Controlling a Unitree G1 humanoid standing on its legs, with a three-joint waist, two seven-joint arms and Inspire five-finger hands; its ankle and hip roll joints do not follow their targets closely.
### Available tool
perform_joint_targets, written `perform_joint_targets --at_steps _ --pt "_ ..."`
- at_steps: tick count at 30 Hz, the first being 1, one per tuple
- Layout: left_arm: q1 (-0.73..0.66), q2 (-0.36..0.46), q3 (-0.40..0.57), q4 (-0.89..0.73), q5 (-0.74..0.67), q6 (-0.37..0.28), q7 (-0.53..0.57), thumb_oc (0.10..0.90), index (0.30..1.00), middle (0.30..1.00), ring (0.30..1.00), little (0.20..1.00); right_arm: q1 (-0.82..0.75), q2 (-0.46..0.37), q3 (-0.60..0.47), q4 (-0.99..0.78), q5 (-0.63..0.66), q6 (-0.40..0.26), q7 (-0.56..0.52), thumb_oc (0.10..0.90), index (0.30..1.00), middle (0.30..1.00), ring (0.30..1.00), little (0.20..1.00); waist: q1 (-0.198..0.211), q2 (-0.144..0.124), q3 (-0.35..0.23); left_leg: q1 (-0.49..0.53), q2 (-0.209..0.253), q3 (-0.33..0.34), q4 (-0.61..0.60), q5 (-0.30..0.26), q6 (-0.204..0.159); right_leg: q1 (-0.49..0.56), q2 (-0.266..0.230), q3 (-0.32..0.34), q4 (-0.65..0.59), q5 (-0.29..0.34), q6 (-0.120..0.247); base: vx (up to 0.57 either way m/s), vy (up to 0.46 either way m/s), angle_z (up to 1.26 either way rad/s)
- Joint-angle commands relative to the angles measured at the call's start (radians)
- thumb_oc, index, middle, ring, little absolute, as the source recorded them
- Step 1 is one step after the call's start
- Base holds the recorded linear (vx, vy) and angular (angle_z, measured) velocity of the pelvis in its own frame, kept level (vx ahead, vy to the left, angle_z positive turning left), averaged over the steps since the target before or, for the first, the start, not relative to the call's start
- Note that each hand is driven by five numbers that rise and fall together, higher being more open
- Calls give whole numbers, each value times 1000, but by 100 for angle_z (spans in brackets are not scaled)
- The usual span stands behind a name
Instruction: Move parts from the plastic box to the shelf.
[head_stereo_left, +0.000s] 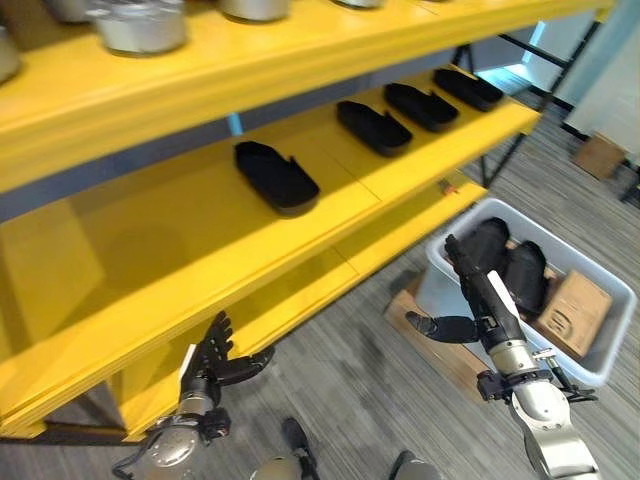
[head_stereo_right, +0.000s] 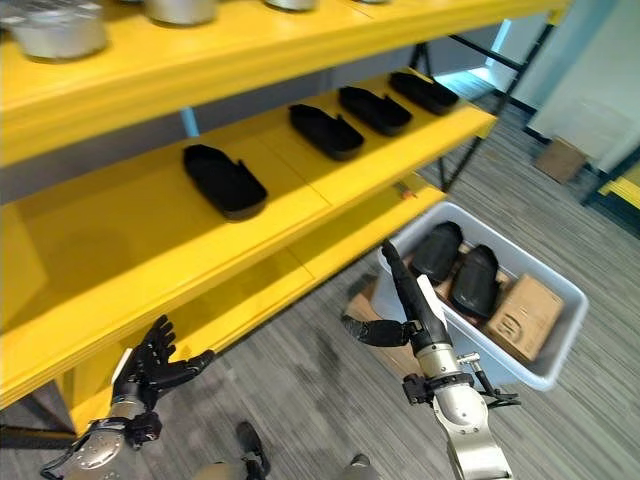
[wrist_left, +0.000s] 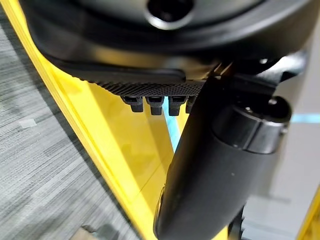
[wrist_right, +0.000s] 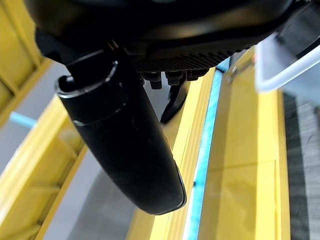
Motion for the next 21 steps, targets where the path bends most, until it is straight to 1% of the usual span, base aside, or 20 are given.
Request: perform_joint_targets --at_steps 1,4,6,7,8,9,14,15,17,18,19,21 --pt "-22 15 28 -146 -3 -104 -21 900 1000 1000 1000 1000 -64 -46 -51 -59 50 -99 -28 900 1000 1000 1000 1000 -20 20 -69 126 64 -81 22 -104 90 -5 -7 50 -10 221 46 26 -141 -73" --pt "-3 -5 22 -140 -8 -102 -35 900 1000 1000 1000 1000 -33 -52 -73 -64 57 -100 -22 900 1000 1000 1000 1000 -28 27 -75 130 88 -62 25 -91 70 13 17 53 -43 187 36 28 -129 -61" --pt "5 -15 19 -135 -14 -100 -41 900 1000 1000 1000 1000 -20 -52 -82 -66 60 -104 -23 900 1000 1000 1000 1000 -37 36 -80 132 105 -55 24 -78 57 15 34 60 -54 163 27 33 -115 -15" --pt "5 -16 19 -135 -14 -100 -41 900 1000 1000 1000 1000 -18 -52 -82 -66 60 -104 -23 900 1000 1000 1000 1000 -37 37 -80 133 107 -55 23 -77 56 15 35 60 -53 162 26 17 -78 -5" --pt "7 -19 17 -133 -15 -99 -45 900 1000 1000 1000 1000 -16 -54 -84 -67 61 -104 -24 900 1000 1000 1000 1000 -41 44 -81 135 117 -50 21 -69 48 14 46 65 -58 145 18 21 -113 -14" --pt "15 -26 17 -135 -13 -99 -52 900 1000 1000 1000 1000 -8 -55 -91 -70 58 -108 -26 900 1000 1000 1000 1000 -47 57 -82 142 136 -39 14 -53 34 17 66 74 -71 122 6 21 -158 -18" --pt "19 -35 14 -130 -9 -102 -54 900 1000 1000 1000 1000 3 -60 -102 -66 63 -117 -34 900 1000 1000 1000 1000 -60 88 -80 153 181 -25 10 -16 -2 25 110 90 -91 90 -15 18 -128 -16" --pt "22 -42 12 -129 -7 -102 -57 900 1000 1000 1000 1000 8 -60 -103 -66 66 -121 -35 900 1000 1000 1000 1000 -68 98 -80 159 196 -18 9 -7 -11 28 125 97 -95 77 -24 15 -108 -16" --pt "23 -42 12 -129 -7 -102 -57 900 1000 1000 1000 1000 9 -60 -104 -66 66 -121 -35 900 1000 1000 1000 1000 -68 100 -80 159 198 -17 9 -6 -13 28 128 98 -94 76 -25 11 -71 -13" --pt "20 -43 9 -128 -9 -102 -59 900 1000 1000 1000 1000 10 -63 -105 -67 71 -123 -36 900 1000 1000 1000 1000 -75 109 -76 161 213 -16 13 4 -23 25 141 108 -88 63 -34 10 -77 -9" --pt "20 -43 8 -127 -9 -102 -59 900 1000 1000 1000 1000 10 -63 -105 -68 71 -123 -35 900 1000 1000 1000 1000 -74 110 -76 161 215 -15 14 5 -24 24 142 109 -86 62 -35 20 -131 -6" --pt "1 -38 -13 -131 0 -104 -55 900 1000 1000 1000 1000 6 -71 -103 -65 76 -127 -36 900 1000 1000 1000 1000 -92 128 -69 170 238 -8 9 31 -39 10 164 129 -62 36 -51 10 -108 -12"
